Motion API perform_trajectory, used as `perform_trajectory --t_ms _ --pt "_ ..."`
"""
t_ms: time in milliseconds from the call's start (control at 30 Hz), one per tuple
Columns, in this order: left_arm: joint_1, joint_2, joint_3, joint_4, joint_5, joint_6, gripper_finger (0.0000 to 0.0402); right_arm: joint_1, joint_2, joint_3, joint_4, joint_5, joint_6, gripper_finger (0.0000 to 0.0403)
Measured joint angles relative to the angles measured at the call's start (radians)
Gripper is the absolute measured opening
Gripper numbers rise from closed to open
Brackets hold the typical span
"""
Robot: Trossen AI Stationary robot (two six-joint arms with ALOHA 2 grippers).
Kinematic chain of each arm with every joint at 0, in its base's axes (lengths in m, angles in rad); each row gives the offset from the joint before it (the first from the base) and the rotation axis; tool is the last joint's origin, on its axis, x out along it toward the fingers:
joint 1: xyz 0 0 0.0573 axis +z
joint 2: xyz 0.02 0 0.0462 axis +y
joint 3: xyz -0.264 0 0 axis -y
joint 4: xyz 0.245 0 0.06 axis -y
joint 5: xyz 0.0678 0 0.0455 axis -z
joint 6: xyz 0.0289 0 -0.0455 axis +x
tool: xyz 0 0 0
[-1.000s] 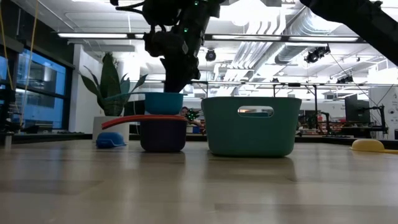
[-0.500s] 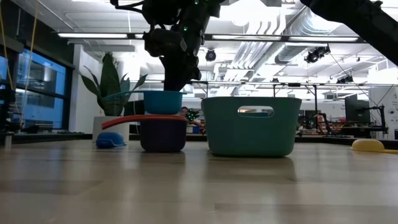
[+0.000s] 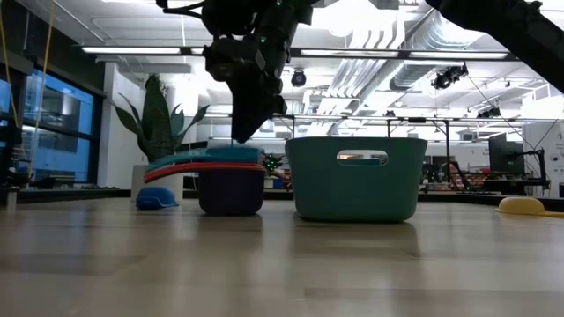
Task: Nest measuring cups in basket
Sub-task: Stack the light blue measuring cup on top of the red measuring cup, then stack the green measuring cup on top of the light blue measuring cup
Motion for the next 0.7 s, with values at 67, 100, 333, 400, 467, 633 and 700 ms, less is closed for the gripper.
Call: perform_trajectory --t_ms 67,100,333,400,467,633,700 --pt "0.0 0.0 0.0 0.0 0.0 0.0 0.0142 0.0 0.0 0.0 0.0 0.025 -0.005 0.0113" --pt "0.0 0.0 0.0 0.0 0.0 0.0 0.0142 0.0 0.0 0.0 0.001 0.028 -0.012 0.0124" --pt "0.0 0.0 0.0 0.0 0.0 0.0 0.0142 -0.025 -0.002 0.047 -0.075 -0.047 -0.079 0.0162" --pt "0.0 0.0 0.0 0.0 0.0 0.0 0.0142 -0.034 -0.011 0.063 -0.144 -0.05 -0.111 0.0163" --pt "0.0 0.0 0.0 -0.001 0.0 0.0 0.0142 -0.041 -0.034 0.051 -0.187 -0.044 -0.143 0.0163" --pt "0.0 -0.003 0.0 -0.002 0.0 0.0 0.0142 -0.045 -0.176 -0.141 -0.128 -0.035 -0.17 0.0163" --pt "0.0 -0.003 0.0 -0.002 0.0 0.0 0.0142 -0.048 -0.269 -0.285 -0.039 -0.034 -0.145 0.0163"
